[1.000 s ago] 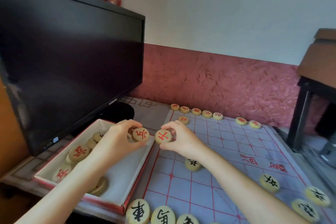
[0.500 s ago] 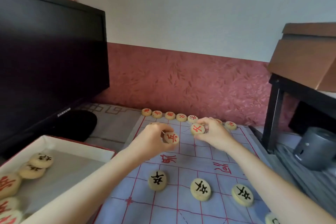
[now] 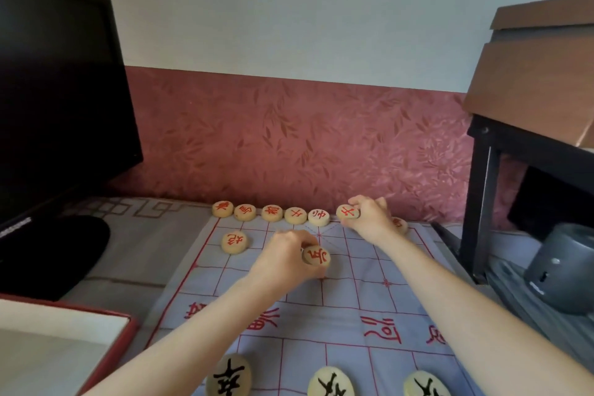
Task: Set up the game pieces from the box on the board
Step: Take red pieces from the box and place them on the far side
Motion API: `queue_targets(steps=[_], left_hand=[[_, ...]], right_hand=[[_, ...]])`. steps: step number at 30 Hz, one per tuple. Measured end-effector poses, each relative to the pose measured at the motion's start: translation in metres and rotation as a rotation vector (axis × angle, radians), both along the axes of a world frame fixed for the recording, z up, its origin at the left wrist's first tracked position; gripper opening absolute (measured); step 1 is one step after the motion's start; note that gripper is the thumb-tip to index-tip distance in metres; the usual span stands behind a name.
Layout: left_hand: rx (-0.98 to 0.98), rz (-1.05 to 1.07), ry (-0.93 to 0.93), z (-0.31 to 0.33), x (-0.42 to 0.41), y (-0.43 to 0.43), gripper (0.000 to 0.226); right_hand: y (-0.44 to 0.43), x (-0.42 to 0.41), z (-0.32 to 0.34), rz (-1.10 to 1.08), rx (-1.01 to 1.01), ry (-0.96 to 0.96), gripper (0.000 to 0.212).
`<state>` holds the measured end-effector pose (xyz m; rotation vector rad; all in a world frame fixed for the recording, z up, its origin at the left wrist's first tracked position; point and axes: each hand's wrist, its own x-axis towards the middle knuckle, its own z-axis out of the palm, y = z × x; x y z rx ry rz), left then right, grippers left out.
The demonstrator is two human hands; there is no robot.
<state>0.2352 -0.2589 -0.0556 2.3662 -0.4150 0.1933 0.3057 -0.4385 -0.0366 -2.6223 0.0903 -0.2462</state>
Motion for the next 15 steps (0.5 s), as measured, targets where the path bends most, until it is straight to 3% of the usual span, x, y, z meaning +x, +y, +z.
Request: queue_targets(steps=[11, 15], left_hand=[[0.078, -0.046, -0.008, -0.015, 0.011, 0.006, 0.05], [0.078, -0.071, -0.023, -0.015, 0.011, 0.006, 0.05]], right_hand=[[0.003, 0.01, -0.015, -0.005, -0.01, 0.069, 0.053], [-0.001, 0.01, -0.019, 0.014, 0.002, -0.009, 0.05]])
